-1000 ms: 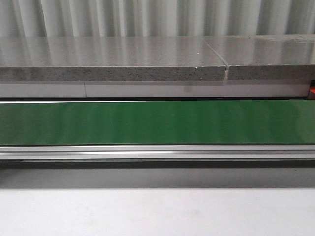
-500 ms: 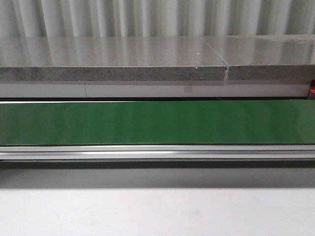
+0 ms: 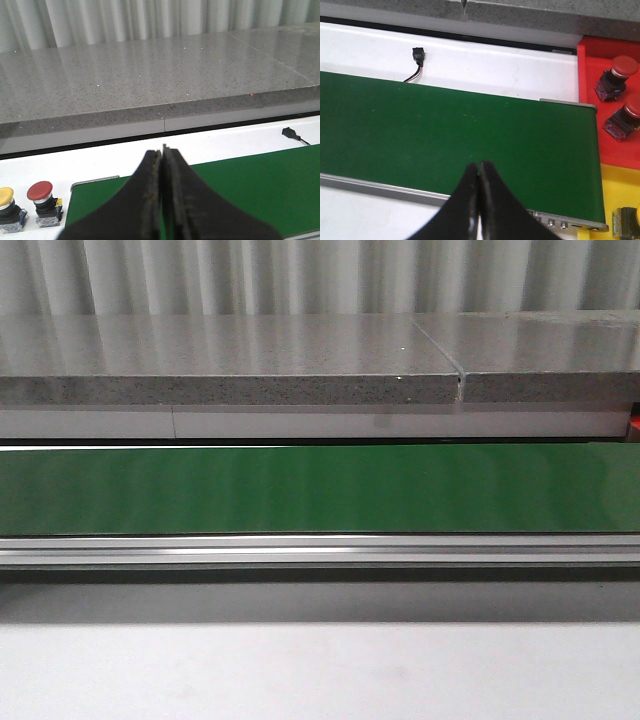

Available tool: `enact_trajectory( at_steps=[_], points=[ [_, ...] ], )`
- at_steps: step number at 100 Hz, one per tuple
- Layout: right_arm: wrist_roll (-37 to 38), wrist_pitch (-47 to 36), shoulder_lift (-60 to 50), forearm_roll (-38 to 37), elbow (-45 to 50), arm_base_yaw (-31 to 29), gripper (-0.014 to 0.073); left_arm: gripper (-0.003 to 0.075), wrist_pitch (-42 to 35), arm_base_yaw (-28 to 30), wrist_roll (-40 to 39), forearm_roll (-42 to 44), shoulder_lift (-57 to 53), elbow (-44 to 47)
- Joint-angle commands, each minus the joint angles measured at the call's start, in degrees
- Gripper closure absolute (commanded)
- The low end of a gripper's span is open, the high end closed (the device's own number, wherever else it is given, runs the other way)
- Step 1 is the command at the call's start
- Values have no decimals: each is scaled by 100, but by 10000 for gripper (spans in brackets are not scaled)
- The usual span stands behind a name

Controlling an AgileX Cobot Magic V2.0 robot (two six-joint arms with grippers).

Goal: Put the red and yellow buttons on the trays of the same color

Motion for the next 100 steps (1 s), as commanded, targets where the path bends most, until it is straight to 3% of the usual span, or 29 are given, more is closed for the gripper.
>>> enact_trajectory(
  at_steps=[1, 25, 32, 39, 56, 63, 82, 100],
  points=[
    [-71, -321, -34, 93, -142, -2, 662, 740, -464, -46, -5, -96, 28, -165],
    [-71, -321, -34, 93, -142, -2, 662, 736, -463, -46, -5, -96, 28, -165],
    [-71, -321, -34, 93, -142, -2, 662, 693, -463, -46, -5, -96, 28, -165],
    [-71, -321, -34, 93, -142, -2, 662, 587, -454, -46, -5, -96, 28, -165],
    [-71, -321, -34, 93, -142, -2, 662, 192, -416, -46, -5, -96, 28, -165],
    [-71, -321, -34, 93, -142, -2, 662, 106, -445, -46, -5, -96, 28, -165],
    [-71, -321, -34, 93, -142, -2, 662, 102, -523, -46, -5, -96, 28, -165],
    [-71, -321, -34, 93, -142, -2, 662, 102, -638, 225, -471, -96, 405, -469]
  ],
)
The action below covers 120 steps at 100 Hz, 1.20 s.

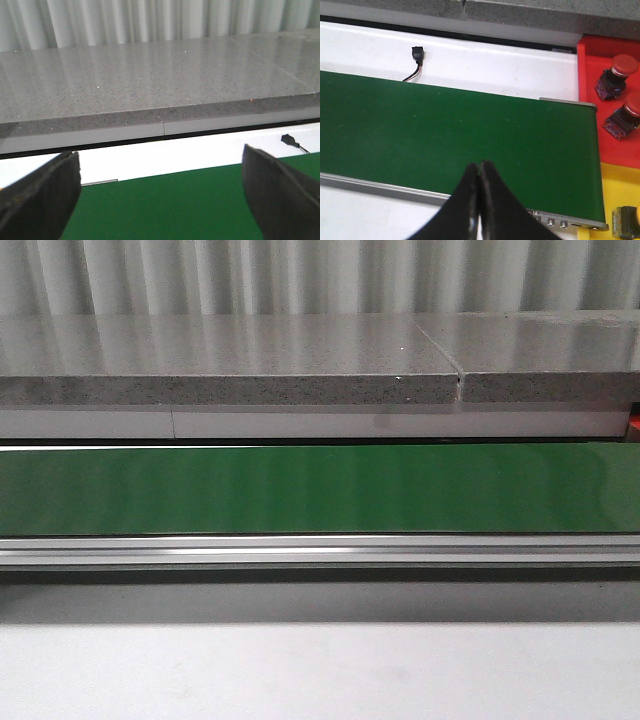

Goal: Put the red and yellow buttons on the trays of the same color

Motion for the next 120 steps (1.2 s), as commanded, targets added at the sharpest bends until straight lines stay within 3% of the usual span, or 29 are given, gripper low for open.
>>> enact_trajectory(
  at_steps=[1, 41, 83, 120],
  points=[
    [-62, -321, -34, 93, -142, -2, 662, 102, -556, 183, -289, -96, 317, -394],
    [-62, -321, -34, 93, -142, -2, 662, 102, 287, 1954, -1331, -229, 2893, -2208],
    [-62, -313, -34, 93, -142, -2, 662, 102, 1215, 2653, -1540, -489, 5761, -3814],
    [-62, -313, -34, 93, -142, -2, 662, 102, 2416, 2746, -1591, -501, 7659, -5277]
  ],
)
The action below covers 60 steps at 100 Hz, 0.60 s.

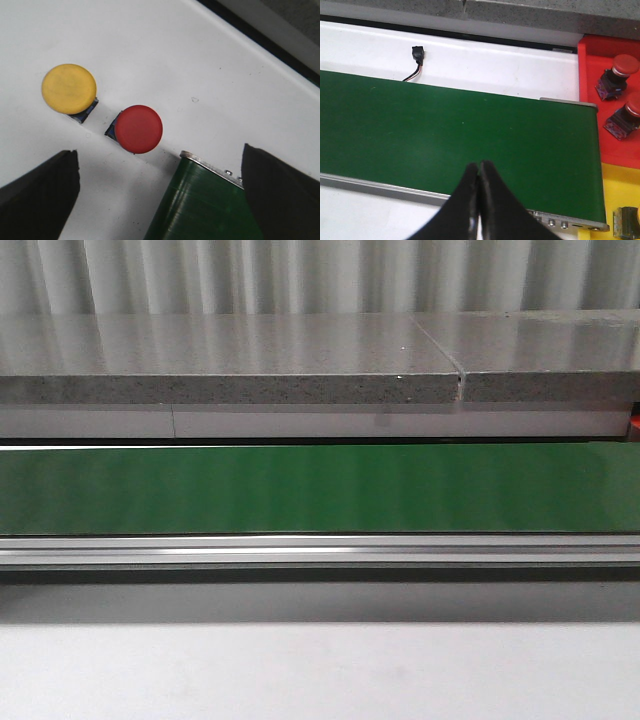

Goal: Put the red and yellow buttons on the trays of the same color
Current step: 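Move the left gripper over a red push button and grasp it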

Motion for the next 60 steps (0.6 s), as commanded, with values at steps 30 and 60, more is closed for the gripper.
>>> enact_trajectory(
  at_steps=[30, 60],
  points=[
    [-62, -323, -34, 93, -142, -2, 662, 102, -105, 18, -348, -156, 497, -589],
    [-62, -323, -34, 93, -142, -2, 662, 102, -302, 18, -394, -197, 773, -589]
  ],
)
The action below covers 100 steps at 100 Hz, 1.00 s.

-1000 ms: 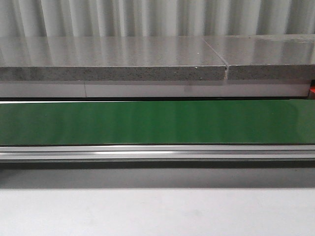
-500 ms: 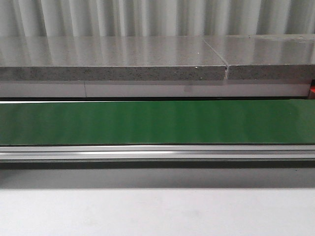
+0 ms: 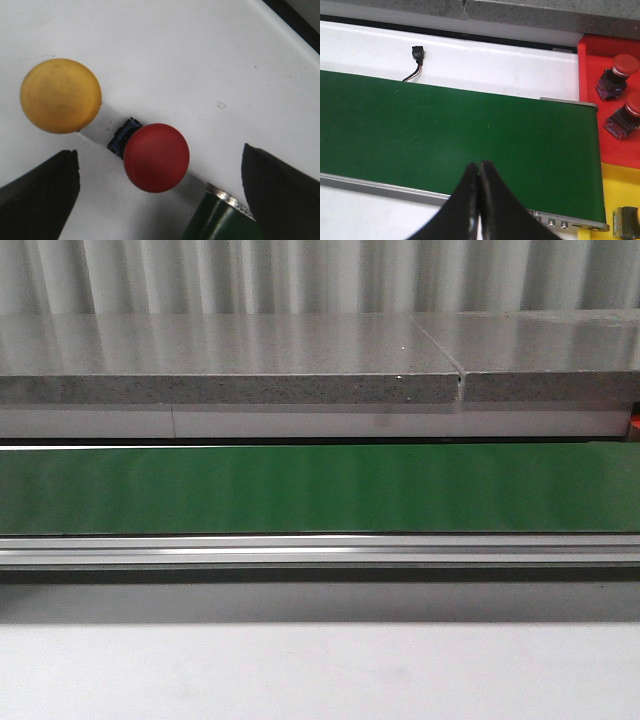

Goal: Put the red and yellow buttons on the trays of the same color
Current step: 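Move the left gripper over a red push button and grasp it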

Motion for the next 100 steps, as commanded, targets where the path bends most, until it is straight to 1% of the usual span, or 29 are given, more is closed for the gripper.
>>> enact_trajectory(
  at_steps=[1, 48, 69, 74, 81, 86, 98, 100],
  points=[
    [-62, -323, -34, 93, -142, -2, 662, 102, -263, 18, -70, -175, -191, -170],
    [-62, -323, -34, 93, -142, -2, 662, 102, -347, 18, -70, -233, 116, -170],
    [-62, -323, -34, 93, -142, -2, 662, 107, -252, 18, -70, -242, 152, -170],
    [-62, -323, -34, 93, -142, -2, 662, 135, -242, 18, -70, -242, 152, -170],
    [-62, -323, -34, 93, -142, -2, 662, 204, -200, 7, -60, -242, 152, -170],
    [-62, -323, -34, 93, -142, -2, 662, 269, -189, 7, -48, -242, 152, -170],
    [-62, -323, -34, 93, -142, -2, 662, 463, -139, 7, -10, -256, 133, -170],
    [-62, -323, -34, 93, -142, -2, 662, 484, -131, 7, -10, -256, 129, -170]
  ],
)
